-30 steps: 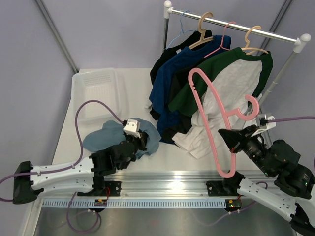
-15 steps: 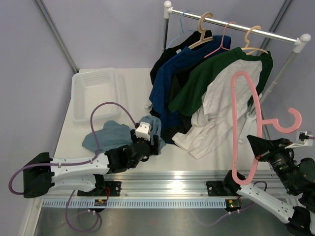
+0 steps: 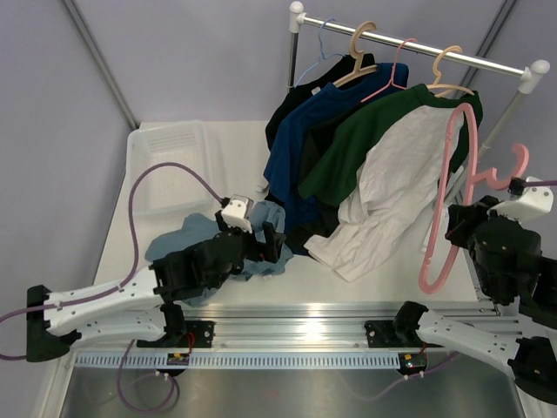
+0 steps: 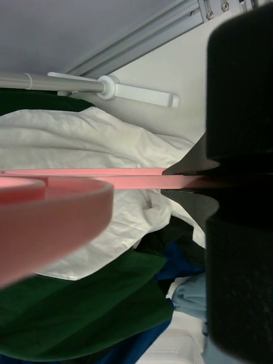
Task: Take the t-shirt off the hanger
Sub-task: Remove the T-shirt from the hanger, then place the hanger at the clothesline.
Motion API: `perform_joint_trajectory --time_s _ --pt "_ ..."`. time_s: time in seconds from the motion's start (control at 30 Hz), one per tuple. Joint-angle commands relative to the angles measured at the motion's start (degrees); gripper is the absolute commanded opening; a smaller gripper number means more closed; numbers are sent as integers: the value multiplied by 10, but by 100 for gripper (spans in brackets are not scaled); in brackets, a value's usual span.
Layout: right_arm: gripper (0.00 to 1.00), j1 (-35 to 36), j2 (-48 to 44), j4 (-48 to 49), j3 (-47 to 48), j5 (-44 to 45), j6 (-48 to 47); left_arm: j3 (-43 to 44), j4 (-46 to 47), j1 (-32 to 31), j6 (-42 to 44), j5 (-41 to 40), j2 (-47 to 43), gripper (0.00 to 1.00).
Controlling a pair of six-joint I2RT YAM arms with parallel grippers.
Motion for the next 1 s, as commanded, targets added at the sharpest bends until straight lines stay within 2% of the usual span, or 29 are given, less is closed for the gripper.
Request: perform_joint_trajectory --time_s 0.0,0.17,0.4,0.47,0.5,0.57,0.7,0.83,0.97 --pt "0 -1 51 -87 61 71 -8 70 -71 2 12 -25 -34 99" --pt "0 -1 101 -57 97 86 -59 142 -119 2 33 -8 -48 99" --pt "0 -14 189 -23 169 71 -115 106 -91 2 37 30 -93 99" --pt "0 -50 204 -24 186 15 -127 93 -82 2 39 36 -98 99" --pt "0 -112 211 -2 185 -20 -139 89 -81 1 39 36 -98 99" --pt "0 -174 226 20 174 -99 -178 85 -81 2 38 36 -96 99" --pt "0 -260 246 17 171 -124 -180 82 -81 1 36 51 -102 99" --pt "0 -312 257 12 203 -148 -185 79 -88 2 36 58 -118 99" --pt "0 -377 311 -1 277 -214 -212 72 -93 2 36 61 -138 99"
